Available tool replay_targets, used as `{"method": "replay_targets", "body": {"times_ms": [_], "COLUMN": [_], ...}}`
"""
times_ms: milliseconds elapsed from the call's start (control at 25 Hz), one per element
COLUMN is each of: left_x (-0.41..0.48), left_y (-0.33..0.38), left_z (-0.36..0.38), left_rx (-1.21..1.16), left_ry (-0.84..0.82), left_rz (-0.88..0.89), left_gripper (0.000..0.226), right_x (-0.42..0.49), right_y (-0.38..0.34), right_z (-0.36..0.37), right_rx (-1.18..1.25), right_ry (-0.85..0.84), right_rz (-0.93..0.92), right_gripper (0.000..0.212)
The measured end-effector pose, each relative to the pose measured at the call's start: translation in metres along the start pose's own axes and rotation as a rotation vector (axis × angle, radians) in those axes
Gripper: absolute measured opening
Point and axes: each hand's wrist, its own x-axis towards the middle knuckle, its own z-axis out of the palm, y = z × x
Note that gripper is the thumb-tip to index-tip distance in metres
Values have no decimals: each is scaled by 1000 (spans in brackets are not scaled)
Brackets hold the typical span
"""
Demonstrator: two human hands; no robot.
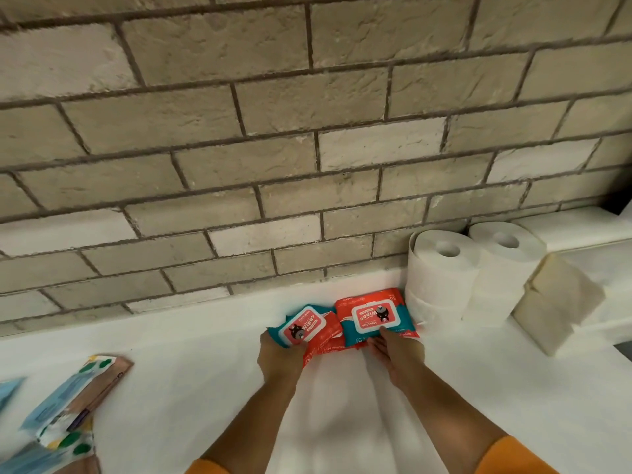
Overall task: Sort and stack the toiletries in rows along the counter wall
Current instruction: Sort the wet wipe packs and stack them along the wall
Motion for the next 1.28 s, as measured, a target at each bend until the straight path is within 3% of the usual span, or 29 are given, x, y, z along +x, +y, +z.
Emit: {"method": "replay_targets", "body": {"times_ms": [280, 600, 720, 800, 920, 1080, 1160, 1280], "left_x": [11, 25, 17, 7, -14, -29, -35, -35], "left_y": [3, 3, 2, 5, 26, 45, 45, 42], "left_z": [-3, -8, -8, -7, -4, 0, -2, 0], "left_rx": [134, 105, 203, 134, -208, -343, -418, -570], "left_ry": [-27, -88, 87, 111, -238, -777, -875, -935], "left_rz": [180, 195, 271, 387, 248, -161, -269, -330], "left_gripper": [50, 55, 56, 43, 24, 33, 39, 48], "right_x": [-2, -4, -17, -28, -42, -65, -70, -67], "right_y": [-7, -13, -25, -38, -63, -92, -93, -81], "right_z": [-4, -2, -3, -9, -23, -30, -33, -42], "right_rx": [-38, -17, -115, -235, -430, -470, -422, -69], "right_ry": [-43, -138, -240, -345, -478, -684, -669, -608], "right_rz": [6, -37, -77, -109, -185, -36, 123, 222], "right_gripper": [20, 29, 24, 22, 23, 18, 25, 46]}}
